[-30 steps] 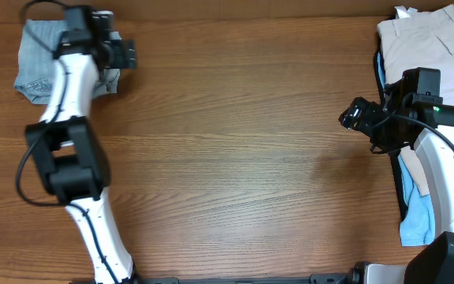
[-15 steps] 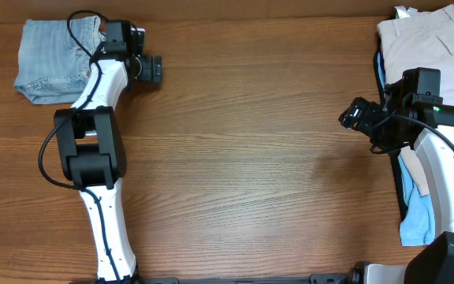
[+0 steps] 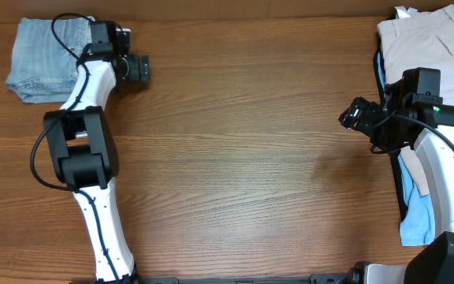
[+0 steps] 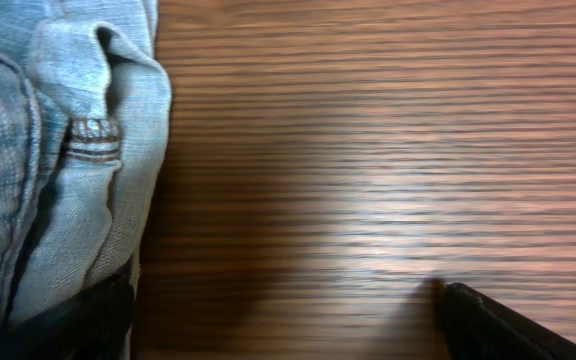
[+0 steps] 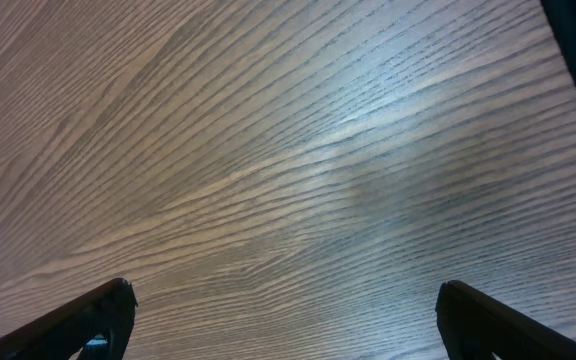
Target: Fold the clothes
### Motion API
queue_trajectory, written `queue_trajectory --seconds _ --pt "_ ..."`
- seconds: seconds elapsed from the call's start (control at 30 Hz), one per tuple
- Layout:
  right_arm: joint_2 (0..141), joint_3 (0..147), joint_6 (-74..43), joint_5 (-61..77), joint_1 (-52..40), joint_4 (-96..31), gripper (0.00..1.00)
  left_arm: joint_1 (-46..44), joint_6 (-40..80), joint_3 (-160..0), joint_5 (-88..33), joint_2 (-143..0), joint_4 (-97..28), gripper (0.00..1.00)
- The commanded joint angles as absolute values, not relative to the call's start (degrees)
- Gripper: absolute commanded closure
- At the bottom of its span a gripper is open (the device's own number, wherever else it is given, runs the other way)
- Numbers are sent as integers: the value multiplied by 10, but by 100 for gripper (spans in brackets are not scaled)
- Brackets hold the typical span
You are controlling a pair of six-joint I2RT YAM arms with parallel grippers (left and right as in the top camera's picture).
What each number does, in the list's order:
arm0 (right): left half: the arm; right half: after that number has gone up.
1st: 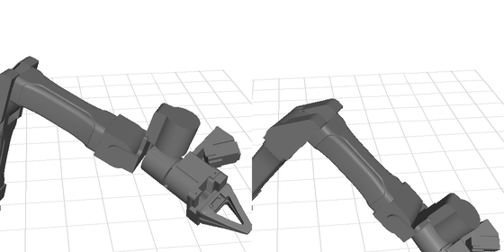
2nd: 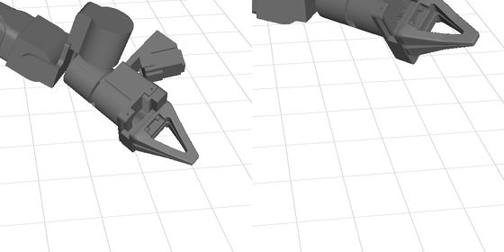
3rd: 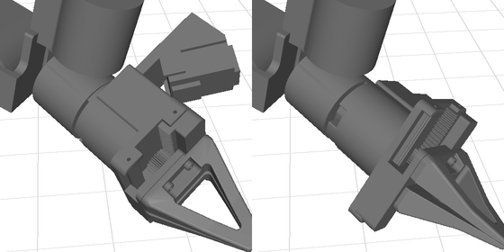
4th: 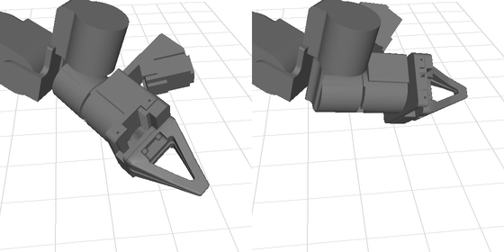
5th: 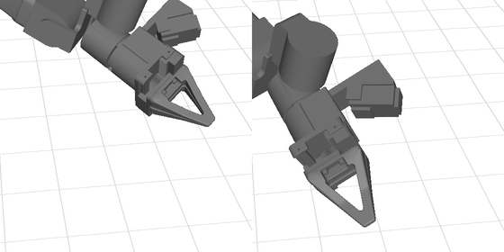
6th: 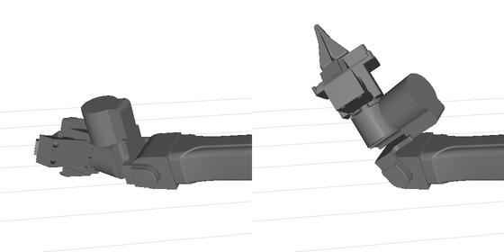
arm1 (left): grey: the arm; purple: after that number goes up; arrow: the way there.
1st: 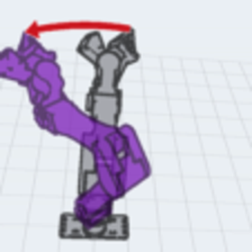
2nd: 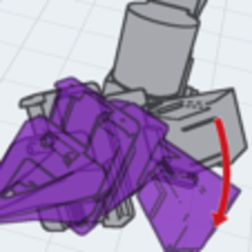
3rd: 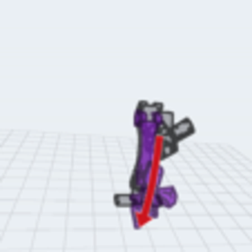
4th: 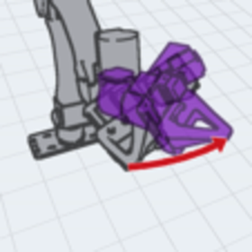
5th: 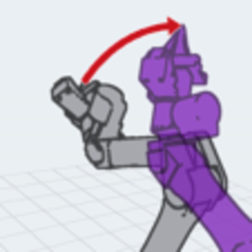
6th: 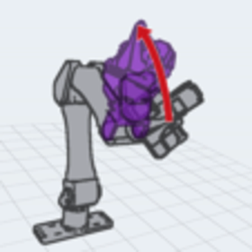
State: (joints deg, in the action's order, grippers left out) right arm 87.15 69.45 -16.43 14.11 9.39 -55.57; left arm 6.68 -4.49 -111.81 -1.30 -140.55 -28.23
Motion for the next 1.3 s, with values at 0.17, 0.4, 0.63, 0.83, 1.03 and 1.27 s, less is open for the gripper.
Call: queue_trajectory --seconds 0.17,0.4,0.63,0.83,1.03,1.27 --pt "859 708 -161 133 96 -553 0 95 -52 -1123 4 -1427 -284 0" --pt "859 721 -160 78 99 -561 0 87 -51 -1144 -21 -1416 -321 0" --pt "859 874 -121 38 116 -649 0 58 -52 -1249 -30 -1346 -442 0" --pt "859 1102 -113 5 116 -750 0 28 -51 -1341 -30 -1256 -546 0" --pt "850 1315 -113 10 116 -827 0 12 -52 -1349 -30 -1178 -577 0" --pt "812 1388 -113 11 116 -830 0 7 -52 -1344 -30 -1169 -584 0"
